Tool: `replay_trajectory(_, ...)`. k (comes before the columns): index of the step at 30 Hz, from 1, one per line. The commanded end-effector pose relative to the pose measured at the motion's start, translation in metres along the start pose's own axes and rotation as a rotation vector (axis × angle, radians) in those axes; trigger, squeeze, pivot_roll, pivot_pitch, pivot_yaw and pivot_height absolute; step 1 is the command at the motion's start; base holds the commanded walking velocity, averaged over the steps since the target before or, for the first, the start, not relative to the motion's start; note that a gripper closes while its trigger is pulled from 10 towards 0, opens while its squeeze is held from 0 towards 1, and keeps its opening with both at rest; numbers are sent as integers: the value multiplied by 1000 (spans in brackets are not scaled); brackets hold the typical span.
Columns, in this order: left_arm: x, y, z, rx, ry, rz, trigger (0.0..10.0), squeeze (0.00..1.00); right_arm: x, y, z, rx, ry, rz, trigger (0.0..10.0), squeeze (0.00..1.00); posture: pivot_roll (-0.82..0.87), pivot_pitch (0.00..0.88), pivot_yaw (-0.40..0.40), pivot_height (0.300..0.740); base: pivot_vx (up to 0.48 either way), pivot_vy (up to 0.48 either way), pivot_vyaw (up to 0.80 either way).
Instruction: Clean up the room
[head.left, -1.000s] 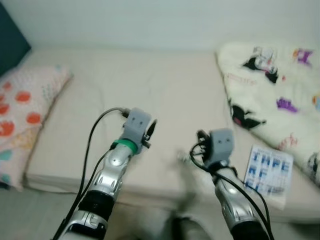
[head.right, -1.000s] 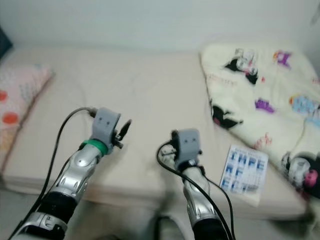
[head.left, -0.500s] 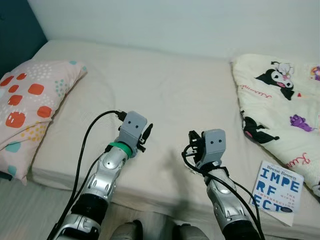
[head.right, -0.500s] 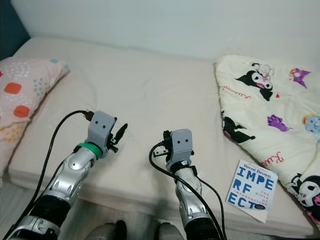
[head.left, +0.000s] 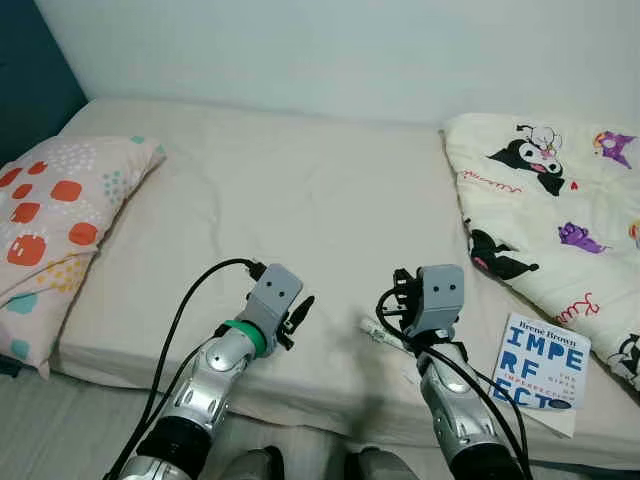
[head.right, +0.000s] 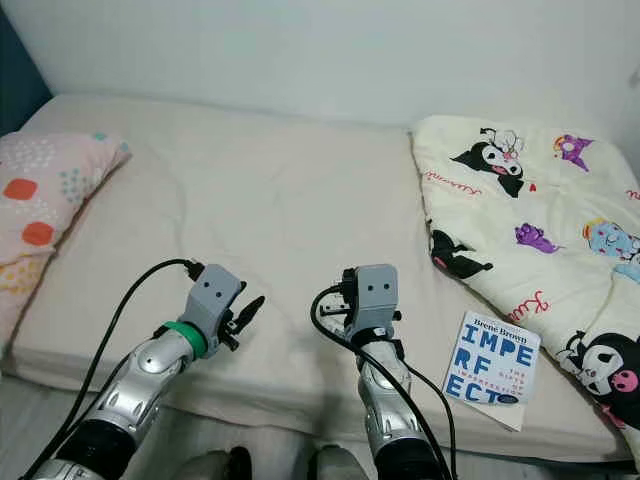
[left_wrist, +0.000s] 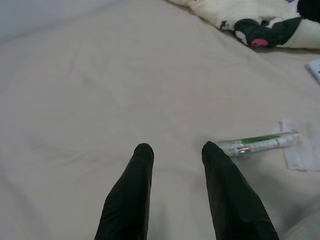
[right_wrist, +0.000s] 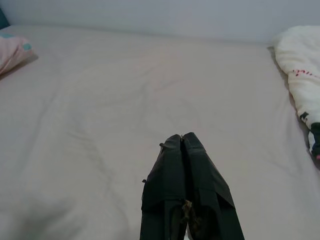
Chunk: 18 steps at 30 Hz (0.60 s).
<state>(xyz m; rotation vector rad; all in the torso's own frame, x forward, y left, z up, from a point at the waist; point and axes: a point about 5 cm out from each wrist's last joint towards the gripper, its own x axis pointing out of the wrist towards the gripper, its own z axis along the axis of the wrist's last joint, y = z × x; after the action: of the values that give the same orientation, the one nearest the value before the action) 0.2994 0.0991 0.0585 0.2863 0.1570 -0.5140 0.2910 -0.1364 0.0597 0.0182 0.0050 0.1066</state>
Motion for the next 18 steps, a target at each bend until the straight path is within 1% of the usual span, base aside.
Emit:
replay_trajectory(1,0,0,-5,4,26,6,10000,0,-1,0,-3,1,11,-2,10000,0,-67,38,72,725,0,0,0)
replay_trajectory(8,2,-2,-1,3,15,-1,10000,0,-3,0,-4,5,14,5,10000,0,-70,42,73,695,0,0,0)
replay_trajectory(11,3,-2,0,3,11,0,10000,0,-3,1,-4,6,14,6,10000,0,-69,42,72,690,0,0,0)
replay_trajectory(13,4,-3,1,3,6,2,10000,0,-3,1,-5,6,17,9,10000,0,-68,42,72,675,0,0,0)
replay_trajectory(17,4,-3,2,4,4,2,10000,0,-3,1,-5,5,17,10,10000,0,-68,42,73,670,0,0,0)
replay_trajectory(18,5,-4,3,4,1,0,10000,0,-3,2,-5,6,18,10,10000,0,-69,42,75,660,0,0,0)
